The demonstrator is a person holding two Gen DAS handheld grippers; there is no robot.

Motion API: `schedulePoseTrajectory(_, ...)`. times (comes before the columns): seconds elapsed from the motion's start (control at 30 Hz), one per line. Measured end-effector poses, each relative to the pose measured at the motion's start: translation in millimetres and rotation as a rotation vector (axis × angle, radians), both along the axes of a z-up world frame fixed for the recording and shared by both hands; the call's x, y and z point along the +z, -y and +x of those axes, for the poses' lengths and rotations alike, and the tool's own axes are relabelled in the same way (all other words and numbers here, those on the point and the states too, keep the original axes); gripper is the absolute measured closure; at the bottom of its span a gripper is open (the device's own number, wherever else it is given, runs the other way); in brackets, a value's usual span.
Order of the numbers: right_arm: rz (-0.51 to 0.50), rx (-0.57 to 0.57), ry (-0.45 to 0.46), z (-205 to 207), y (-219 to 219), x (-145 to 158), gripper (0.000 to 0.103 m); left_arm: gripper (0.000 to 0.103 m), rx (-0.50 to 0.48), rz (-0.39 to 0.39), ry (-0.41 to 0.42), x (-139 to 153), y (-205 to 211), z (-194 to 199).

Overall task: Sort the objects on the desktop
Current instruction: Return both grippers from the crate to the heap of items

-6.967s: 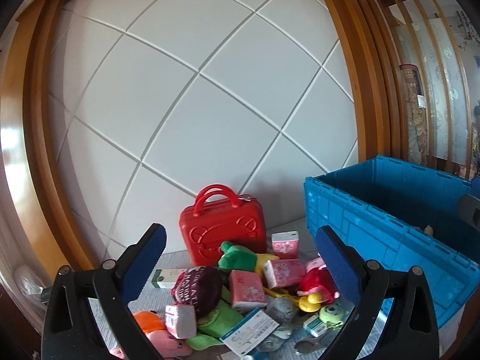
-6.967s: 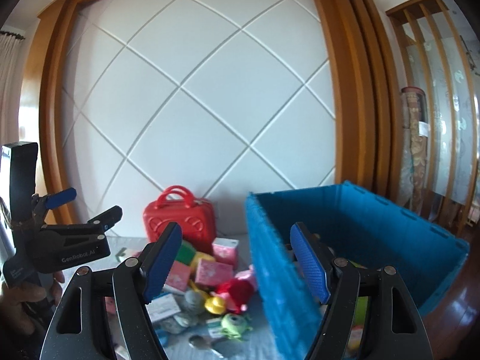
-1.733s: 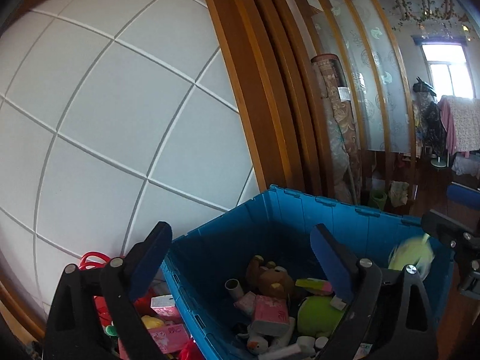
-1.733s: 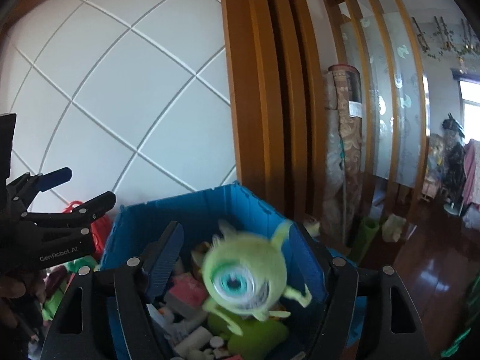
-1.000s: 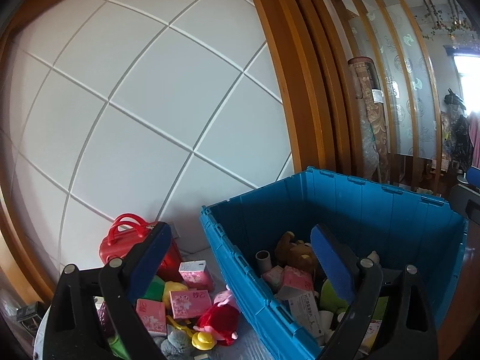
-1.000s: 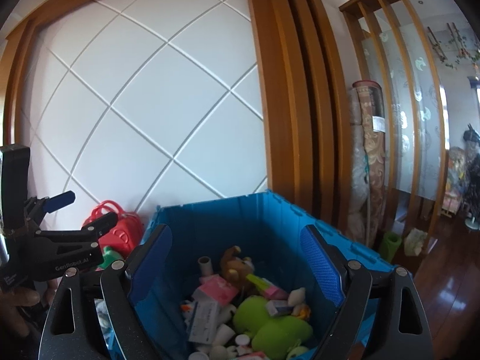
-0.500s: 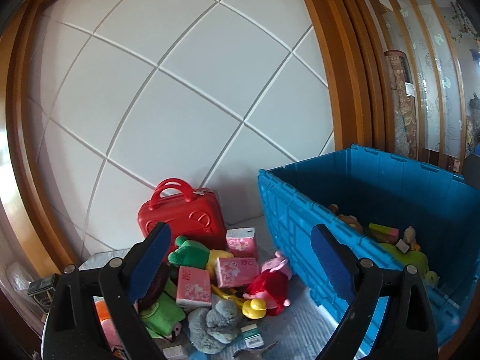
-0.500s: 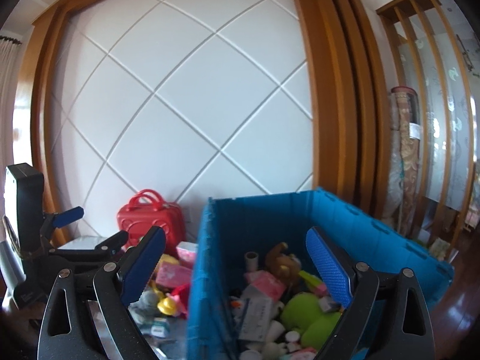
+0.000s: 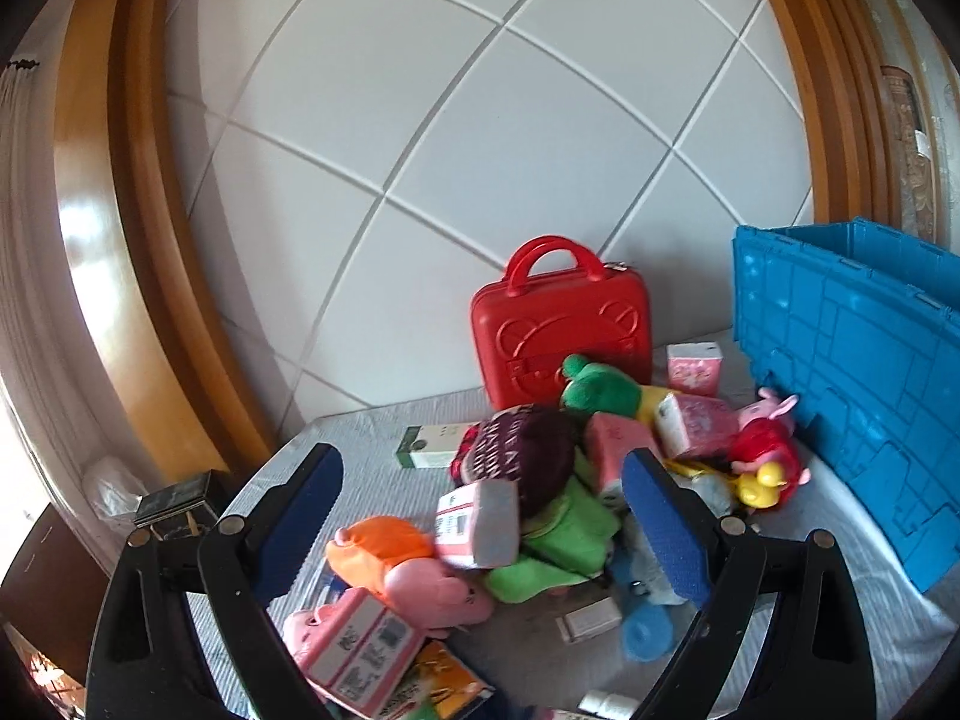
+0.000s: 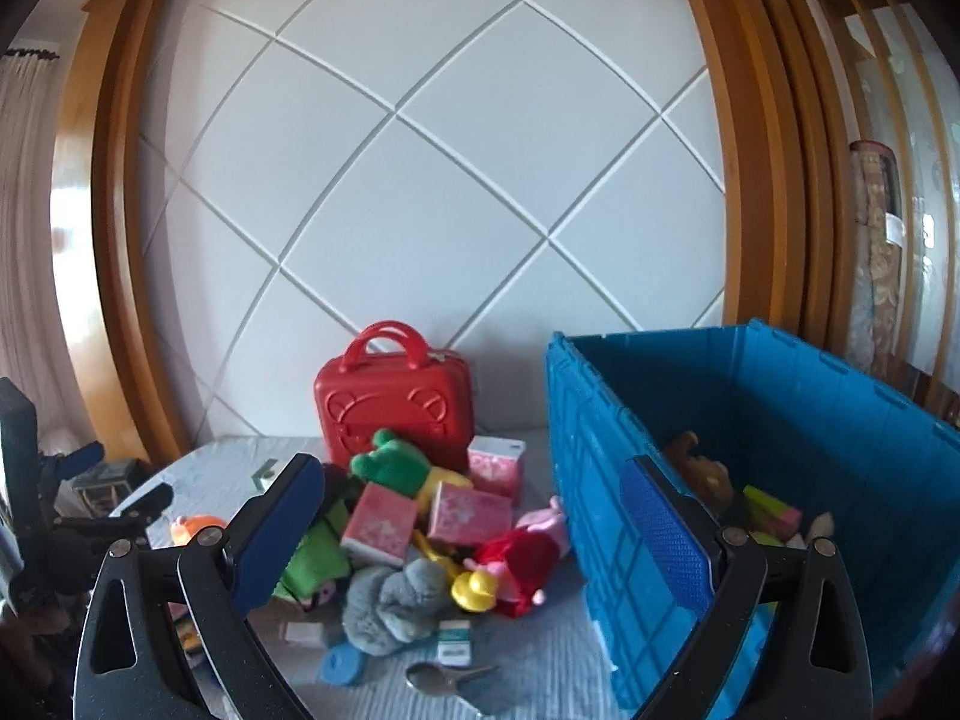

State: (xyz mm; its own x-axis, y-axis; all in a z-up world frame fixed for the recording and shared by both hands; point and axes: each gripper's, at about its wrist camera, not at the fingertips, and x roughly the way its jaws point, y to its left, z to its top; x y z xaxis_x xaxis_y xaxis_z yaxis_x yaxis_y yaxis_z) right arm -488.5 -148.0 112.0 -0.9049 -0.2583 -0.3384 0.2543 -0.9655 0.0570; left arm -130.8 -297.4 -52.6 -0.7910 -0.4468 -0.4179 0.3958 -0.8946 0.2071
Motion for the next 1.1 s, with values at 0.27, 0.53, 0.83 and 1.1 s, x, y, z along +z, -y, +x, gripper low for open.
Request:
schedulePoseTrajectory(0.27,0.002,-0.012,0.095,-7,37,-35,0.002,0.008,0.065,0.022,0.074,-42,68,26)
schedulePoseTrajectory(0.53,0.030,0.033,0.170,-38,59,-74,0.002,0.008,0.080,0.017,0.135,-70,78,23)
schedulePoseTrajectory(0.83,0.050,0.120,0.360,-92,86,-147,0.002,0.008,0.121,0.024,0.193,-98,92,15)
schedulePoseTrajectory(1.1,0.068,0.156,0.446,-110,102,-183,0.002,0.008,0.132,0.057,0.275,-130,95,24)
